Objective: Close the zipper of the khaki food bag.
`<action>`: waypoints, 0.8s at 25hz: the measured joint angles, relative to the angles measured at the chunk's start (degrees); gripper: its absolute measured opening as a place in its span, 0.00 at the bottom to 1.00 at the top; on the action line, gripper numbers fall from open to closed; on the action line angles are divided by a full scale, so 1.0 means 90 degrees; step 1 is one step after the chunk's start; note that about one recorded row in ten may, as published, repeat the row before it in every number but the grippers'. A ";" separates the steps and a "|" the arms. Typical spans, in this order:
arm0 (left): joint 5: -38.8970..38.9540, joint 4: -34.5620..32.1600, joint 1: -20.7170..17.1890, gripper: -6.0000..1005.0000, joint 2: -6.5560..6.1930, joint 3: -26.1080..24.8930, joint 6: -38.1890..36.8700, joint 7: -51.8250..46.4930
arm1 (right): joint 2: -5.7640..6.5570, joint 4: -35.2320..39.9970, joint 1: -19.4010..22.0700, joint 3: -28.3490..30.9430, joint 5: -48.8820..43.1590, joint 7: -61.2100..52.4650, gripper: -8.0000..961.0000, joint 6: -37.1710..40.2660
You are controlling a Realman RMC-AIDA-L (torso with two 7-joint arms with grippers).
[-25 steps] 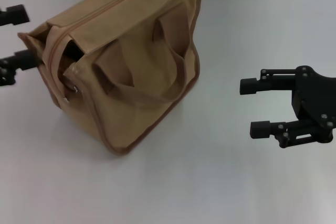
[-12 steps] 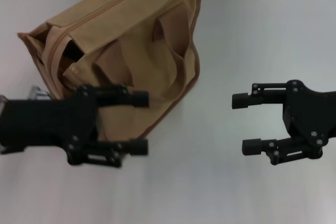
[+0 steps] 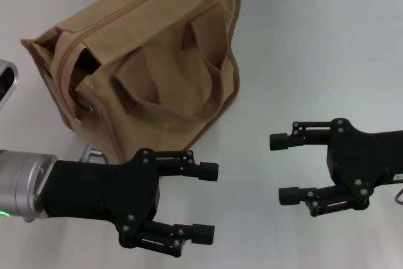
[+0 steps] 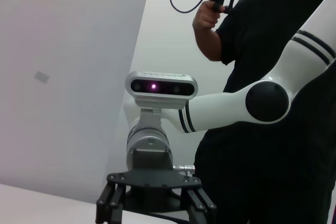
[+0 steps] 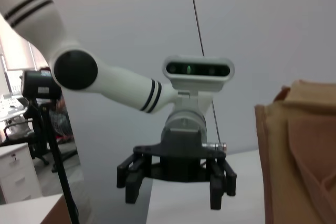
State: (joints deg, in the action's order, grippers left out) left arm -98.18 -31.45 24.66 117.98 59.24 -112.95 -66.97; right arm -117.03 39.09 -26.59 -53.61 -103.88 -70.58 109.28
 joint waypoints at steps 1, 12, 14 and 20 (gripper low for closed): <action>-0.0003 0.0019 0.0006 0.81 -0.0008 0.0004 0.0023 0.0022 | -0.0015 -0.0004 0.0002 -0.0005 -0.0047 0.0016 0.81 -0.0040; -0.0167 0.0027 -0.0015 0.81 -0.0040 -0.0045 0.0050 0.0092 | -0.0004 -0.0182 0.0006 0.0003 -0.0105 0.0090 0.81 -0.0101; -0.0167 0.0028 -0.0018 0.81 -0.0041 -0.0048 0.0052 0.0093 | 0.0004 -0.0214 0.0006 0.0002 -0.0107 0.0089 0.81 -0.0103; -0.0167 0.0028 -0.0043 0.81 -0.0060 -0.0047 0.0112 0.0097 | 0.0016 -0.0217 0.0027 -0.0014 -0.0108 0.0086 0.81 -0.0104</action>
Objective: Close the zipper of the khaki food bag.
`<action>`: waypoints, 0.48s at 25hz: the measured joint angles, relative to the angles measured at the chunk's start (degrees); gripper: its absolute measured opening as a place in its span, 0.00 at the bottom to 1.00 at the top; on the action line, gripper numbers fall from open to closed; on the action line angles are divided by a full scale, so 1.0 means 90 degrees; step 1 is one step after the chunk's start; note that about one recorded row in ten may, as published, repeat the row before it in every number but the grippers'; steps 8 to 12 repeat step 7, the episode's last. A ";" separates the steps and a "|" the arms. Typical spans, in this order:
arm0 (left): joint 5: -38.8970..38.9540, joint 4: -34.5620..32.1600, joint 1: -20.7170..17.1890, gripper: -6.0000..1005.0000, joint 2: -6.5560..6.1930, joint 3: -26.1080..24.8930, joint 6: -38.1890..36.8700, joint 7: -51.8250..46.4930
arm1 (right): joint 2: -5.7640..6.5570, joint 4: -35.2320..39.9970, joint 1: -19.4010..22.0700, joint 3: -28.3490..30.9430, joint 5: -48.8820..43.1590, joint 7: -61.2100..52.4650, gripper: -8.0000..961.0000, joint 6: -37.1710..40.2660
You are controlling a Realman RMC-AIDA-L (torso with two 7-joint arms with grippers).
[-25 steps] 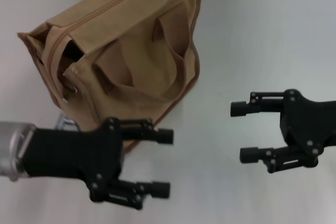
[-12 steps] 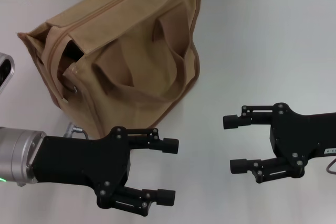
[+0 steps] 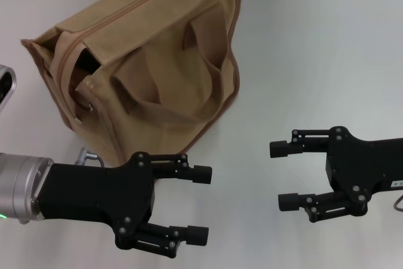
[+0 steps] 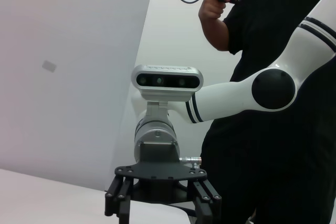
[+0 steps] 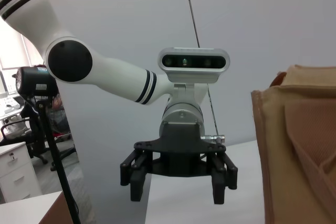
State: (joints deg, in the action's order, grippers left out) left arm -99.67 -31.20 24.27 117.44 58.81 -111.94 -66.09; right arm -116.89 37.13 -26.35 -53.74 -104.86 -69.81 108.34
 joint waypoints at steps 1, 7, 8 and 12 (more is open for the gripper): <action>0.0000 0.0000 -0.0001 0.81 -0.0005 -0.0001 0.0012 0.0004 | 0.0007 0.0000 0.0013 -0.0009 0.0000 -0.0007 0.81 -0.0003; 0.0000 0.0000 -0.0013 0.81 -0.0011 -0.0003 0.0054 0.0024 | 0.0032 0.0002 0.0065 -0.0024 0.0000 -0.0027 0.81 0.0003; 0.0000 0.0000 -0.0013 0.81 -0.0011 -0.0003 0.0054 0.0024 | 0.0032 0.0002 0.0065 -0.0024 0.0000 -0.0027 0.81 0.0003; 0.0000 0.0000 -0.0013 0.81 -0.0011 -0.0003 0.0054 0.0024 | 0.0032 0.0002 0.0065 -0.0024 0.0000 -0.0027 0.81 0.0003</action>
